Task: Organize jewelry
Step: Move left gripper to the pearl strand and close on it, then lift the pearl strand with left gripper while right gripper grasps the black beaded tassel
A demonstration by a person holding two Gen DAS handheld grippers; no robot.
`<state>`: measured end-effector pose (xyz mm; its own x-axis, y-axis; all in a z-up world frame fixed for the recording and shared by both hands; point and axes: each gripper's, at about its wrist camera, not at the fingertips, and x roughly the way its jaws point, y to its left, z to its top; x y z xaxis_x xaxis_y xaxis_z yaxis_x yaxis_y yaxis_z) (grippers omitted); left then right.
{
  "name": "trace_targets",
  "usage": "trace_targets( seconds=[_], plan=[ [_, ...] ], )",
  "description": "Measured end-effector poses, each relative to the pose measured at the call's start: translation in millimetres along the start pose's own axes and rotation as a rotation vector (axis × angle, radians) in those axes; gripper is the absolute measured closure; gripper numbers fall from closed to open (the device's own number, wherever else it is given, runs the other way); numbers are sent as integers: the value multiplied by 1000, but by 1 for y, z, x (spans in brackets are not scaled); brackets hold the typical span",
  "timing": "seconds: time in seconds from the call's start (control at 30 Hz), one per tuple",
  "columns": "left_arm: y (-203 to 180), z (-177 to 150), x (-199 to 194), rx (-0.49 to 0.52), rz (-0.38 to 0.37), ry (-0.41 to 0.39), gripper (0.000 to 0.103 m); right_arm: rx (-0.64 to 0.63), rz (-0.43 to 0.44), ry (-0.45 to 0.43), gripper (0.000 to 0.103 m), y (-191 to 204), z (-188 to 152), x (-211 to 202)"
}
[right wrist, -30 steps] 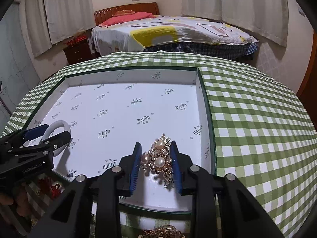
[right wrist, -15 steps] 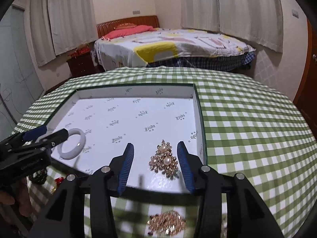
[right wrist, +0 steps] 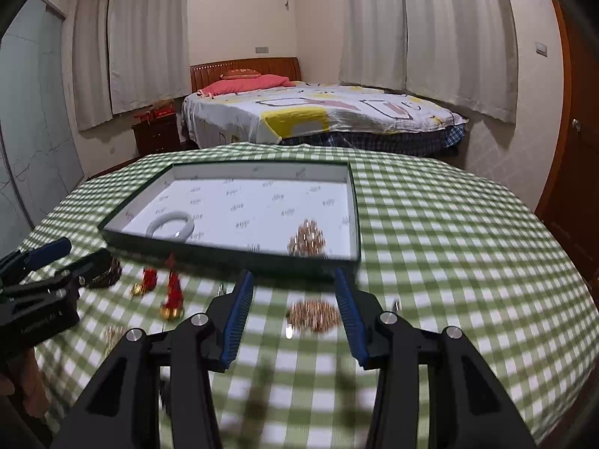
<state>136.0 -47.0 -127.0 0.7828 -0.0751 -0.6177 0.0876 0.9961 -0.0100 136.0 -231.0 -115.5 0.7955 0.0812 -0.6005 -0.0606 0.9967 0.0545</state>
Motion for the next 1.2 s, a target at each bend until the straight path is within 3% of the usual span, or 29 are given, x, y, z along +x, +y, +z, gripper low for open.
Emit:
trace_targets(
  seconds=[0.33, 0.8, 0.83, 0.87, 1.0, 1.07, 1.13, 1.2],
  plan=[
    [-14, -37, -8, 10, -20, 46, 26, 7, 11, -15, 57, 1, -24, -26],
    [-28, -49, 11, 51, -34, 111, 26, 32, 21, -1, 57, -5, -30, -28],
    [-27, -51, 13, 48, -41, 118, 29, 31, 21, 0, 57, -5, -30, -28],
    [-27, -52, 14, 47, -44, 123, 40, 30, 21, 1, 57, -5, -30, -28],
    [-26, -53, 14, 50, -56, 129, 55, 29, 22, 2, 57, -5, -30, -27],
    [-25, -54, 13, 50, -59, 125, 67, 28, 23, 4, 57, -4, -31, -27],
    [-24, -54, 13, 51, -70, 122, 76, 27, 24, 6, 57, -3, -31, -26],
    [-21, -55, 12, 40, -91, 120, 77, 26, 26, 8, 57, -3, -31, -26]
  ],
)
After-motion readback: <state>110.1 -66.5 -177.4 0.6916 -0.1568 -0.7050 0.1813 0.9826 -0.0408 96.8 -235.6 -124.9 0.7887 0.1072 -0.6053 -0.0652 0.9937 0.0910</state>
